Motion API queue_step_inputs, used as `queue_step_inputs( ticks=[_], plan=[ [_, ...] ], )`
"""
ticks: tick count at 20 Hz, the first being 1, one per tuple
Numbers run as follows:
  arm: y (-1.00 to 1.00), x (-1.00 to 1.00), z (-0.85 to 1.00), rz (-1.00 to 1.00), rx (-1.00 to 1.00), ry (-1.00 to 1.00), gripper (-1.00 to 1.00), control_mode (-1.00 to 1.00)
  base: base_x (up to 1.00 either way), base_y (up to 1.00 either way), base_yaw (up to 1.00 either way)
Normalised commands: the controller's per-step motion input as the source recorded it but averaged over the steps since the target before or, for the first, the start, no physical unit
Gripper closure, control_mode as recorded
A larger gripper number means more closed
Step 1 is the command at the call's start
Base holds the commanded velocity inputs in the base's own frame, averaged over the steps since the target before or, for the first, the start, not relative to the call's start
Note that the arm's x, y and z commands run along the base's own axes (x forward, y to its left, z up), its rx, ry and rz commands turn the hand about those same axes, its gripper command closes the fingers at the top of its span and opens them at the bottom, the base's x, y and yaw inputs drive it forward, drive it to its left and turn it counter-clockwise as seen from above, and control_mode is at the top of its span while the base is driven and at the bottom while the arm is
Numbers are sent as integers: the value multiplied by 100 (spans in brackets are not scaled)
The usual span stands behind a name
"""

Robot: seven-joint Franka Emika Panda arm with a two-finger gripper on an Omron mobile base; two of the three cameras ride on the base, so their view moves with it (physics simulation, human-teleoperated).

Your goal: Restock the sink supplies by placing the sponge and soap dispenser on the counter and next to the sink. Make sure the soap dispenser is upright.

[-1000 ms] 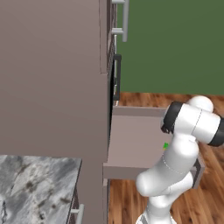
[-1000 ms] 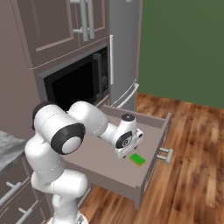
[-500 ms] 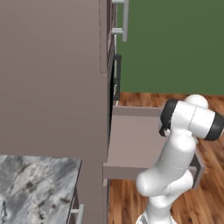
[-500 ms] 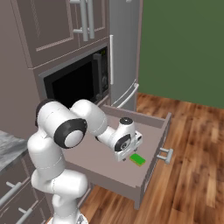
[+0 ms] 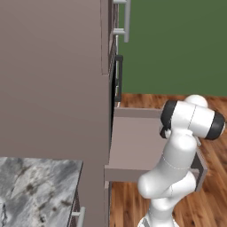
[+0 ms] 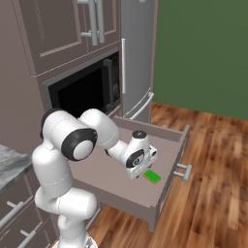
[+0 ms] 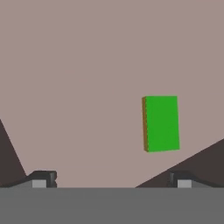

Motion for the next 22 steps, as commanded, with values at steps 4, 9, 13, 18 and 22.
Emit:
queue_step_inputs(
  ticks=[4, 9, 13, 18, 22],
  plan=[
    [-3, 5, -3, 0, 0, 0, -100, -100, 0, 0, 0],
    [-3, 6, -7, 0, 0, 0, -100, -100, 0, 0, 0],
    [-3, 7, -12, 0, 0, 0, -100, -100, 0, 0, 0],
    [-2, 7, -20, 0, 0, 0, -100, -100, 0, 0, 0],
    [-2, 7, -22, 0, 0, 0, -100, -100, 0, 0, 0]
  ],
)
